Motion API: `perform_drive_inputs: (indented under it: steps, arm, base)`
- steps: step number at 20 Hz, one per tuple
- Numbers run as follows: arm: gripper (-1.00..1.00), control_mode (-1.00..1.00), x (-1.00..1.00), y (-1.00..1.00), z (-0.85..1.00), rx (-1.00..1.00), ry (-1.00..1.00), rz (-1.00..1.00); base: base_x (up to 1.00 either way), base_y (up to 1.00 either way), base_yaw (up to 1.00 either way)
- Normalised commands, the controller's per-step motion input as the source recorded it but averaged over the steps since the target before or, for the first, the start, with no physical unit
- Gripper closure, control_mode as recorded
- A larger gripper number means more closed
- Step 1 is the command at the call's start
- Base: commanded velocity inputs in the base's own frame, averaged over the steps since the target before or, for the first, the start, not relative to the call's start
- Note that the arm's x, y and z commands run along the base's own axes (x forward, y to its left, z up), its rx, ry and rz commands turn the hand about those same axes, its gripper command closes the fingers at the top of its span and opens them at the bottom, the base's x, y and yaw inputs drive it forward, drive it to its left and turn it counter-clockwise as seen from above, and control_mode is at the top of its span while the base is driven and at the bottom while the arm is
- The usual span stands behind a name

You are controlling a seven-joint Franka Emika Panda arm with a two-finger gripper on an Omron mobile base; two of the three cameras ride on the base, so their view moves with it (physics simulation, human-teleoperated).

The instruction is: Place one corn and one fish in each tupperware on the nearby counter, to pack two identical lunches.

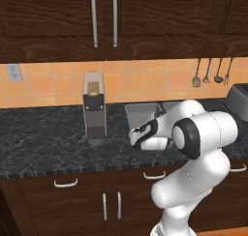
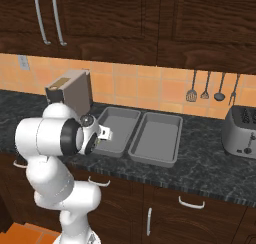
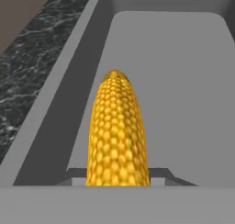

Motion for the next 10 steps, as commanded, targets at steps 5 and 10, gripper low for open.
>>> perform_drive_inputs:
  steps: [5,10]
  arm:
    - [1.00,-1.00,0.48,-0.07,-0.20,0.00,-0.06,0.03]
    - [1.00,-1.00,0.31,-0.02,-0.34,0.00,0.00,0.01]
  base:
    - [0.00,0.00,0.00]
    - [0.00,0.00,0.00]
